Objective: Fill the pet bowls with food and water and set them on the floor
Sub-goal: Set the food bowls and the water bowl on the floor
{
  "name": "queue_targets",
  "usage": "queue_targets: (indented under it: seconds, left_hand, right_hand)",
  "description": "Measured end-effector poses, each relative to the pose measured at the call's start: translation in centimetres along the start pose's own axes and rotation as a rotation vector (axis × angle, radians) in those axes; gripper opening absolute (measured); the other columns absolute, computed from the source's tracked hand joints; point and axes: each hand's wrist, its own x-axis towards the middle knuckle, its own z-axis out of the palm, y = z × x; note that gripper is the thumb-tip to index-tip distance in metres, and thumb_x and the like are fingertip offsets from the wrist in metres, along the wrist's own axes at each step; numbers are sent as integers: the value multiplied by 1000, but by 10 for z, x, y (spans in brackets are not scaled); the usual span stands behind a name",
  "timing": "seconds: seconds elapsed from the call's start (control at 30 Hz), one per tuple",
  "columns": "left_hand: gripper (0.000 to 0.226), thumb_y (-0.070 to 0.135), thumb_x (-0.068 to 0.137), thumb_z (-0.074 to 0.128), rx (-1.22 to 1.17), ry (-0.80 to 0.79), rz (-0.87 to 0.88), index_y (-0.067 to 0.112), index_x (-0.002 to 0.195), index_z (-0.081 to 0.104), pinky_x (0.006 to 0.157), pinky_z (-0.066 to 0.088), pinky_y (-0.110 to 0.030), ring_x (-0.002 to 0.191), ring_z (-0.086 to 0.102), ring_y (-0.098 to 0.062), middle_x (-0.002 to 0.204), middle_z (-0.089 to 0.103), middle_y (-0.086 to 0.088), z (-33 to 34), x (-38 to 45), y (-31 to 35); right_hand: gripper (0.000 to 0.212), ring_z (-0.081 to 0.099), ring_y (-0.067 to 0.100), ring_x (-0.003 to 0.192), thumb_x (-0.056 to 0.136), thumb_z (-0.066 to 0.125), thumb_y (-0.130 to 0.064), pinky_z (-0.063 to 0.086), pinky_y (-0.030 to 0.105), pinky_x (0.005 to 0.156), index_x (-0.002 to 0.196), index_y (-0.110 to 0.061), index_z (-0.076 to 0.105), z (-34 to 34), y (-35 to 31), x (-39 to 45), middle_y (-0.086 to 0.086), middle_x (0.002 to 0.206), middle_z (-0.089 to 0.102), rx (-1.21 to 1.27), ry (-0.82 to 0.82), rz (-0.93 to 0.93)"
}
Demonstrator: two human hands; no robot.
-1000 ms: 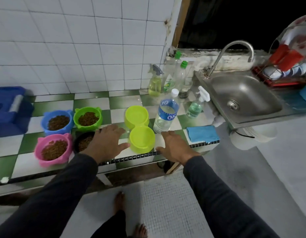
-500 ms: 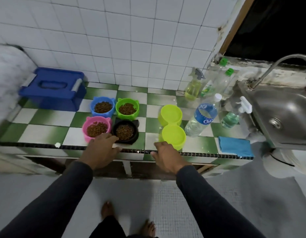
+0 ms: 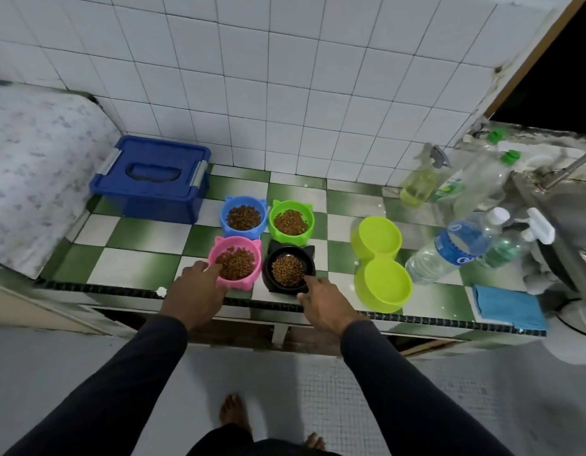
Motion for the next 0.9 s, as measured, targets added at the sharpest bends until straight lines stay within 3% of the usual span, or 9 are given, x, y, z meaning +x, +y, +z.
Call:
queue_targets:
  seconds: [0.3, 0.5, 0.67, 0.8, 0.9]
  left_hand:
    - [40, 37, 101, 52, -69, -78, 21, 18, 136, 48, 93, 51, -47, 110, 57, -34, 122, 59, -15, 16, 44, -43]
    - [28, 10, 97, 61, -53, -48, 108, -2, 123, 60, 79, 54, -53, 89, 60, -42, 107, 62, -26, 29, 54, -51]
    - [28, 23, 106, 42, -173, -97, 62, 9, 126, 55, 91, 51, -46, 106, 52, -31, 127, 55, -15, 46, 71, -59]
    - [51, 35, 102, 53, -246, -98, -132, 10, 144, 41, 93, 47, -44, 113, 54, -35, 132, 52, -20, 50, 83, -51]
    - [43, 36, 102, 55, -290, -108, -101, 14, 137, 42, 89, 45, -40, 103, 50, -25, 124, 52, -18, 59, 84, -51]
  right_hand:
    - [51, 49, 40, 129, 104, 49, -37, 41, 44, 110, 146, -9, 40, 24, -25, 35, 22, 143, 42, 95, 6, 163]
    - [46, 52, 39, 122, 102, 52, -35, 43, 40, 108, 140, -9, 44, 37, -29, 49, 22, 139, 41, 160, 57, 244]
    - [52, 51, 41, 123, 101, 54, -33, 42, 40, 108, 146, -9, 39, 43, -25, 60, 23, 140, 40, 226, 72, 271]
    - [60, 47, 40, 128, 101, 55, -30, 39, 41, 111, 152, -9, 32, 45, -20, 68, 24, 143, 39, 275, 106, 279]
    - [66, 45, 40, 132, 101, 55, -29, 39, 43, 113, 157, -10, 24, 45, -16, 72, 24, 145, 38, 296, 103, 289]
